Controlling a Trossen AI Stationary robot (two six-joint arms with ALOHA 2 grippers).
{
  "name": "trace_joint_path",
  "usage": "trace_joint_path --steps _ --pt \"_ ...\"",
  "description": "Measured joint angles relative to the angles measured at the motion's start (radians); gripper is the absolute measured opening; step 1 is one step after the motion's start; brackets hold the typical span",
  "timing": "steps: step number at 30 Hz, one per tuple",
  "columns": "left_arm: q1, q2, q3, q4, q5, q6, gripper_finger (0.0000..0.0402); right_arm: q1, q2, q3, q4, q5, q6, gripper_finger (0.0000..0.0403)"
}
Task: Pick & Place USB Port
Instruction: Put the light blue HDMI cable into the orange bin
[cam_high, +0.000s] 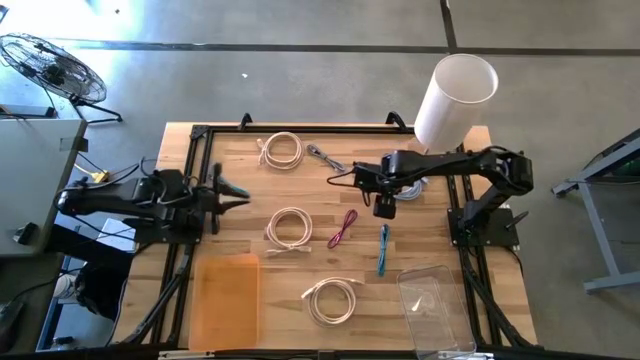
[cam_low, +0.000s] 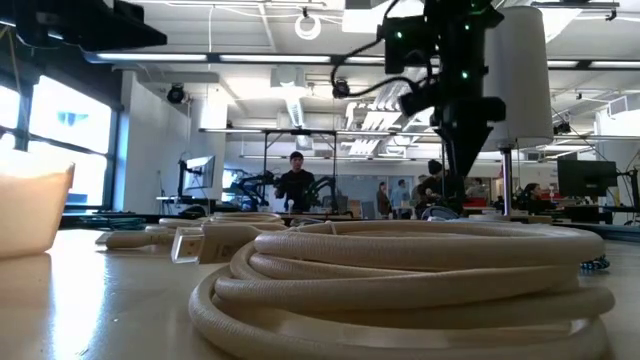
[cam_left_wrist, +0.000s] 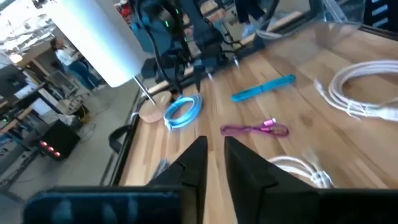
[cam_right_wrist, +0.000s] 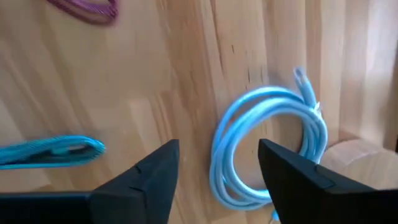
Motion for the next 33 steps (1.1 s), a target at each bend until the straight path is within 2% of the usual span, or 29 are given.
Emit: trace_joint_path --steps 7,18,25,33 --pt "0.000 0.079 0.002 0.092 -0.034 0.000 0.0100 -0.060 -0.001 -0.114 0.056 0.004 -0.056 0.0224" --pt "0.000 0.132 0.003 0.093 -0.108 0.010 0.0125 -0.190 -0.001 -0.235 0.237 -0.006 -0.152 0.0225" --pt "0.000 0.145 0.003 0.092 -0.110 -0.015 0.0125 -0.283 -0.007 -0.299 0.343 -0.180 -0.152 0.0225" --pt "0.000 0.156 0.003 0.084 -0.137 -0.015 0.0125 -0.302 -0.003 -0.364 0.449 -0.247 -0.159 0.0224"
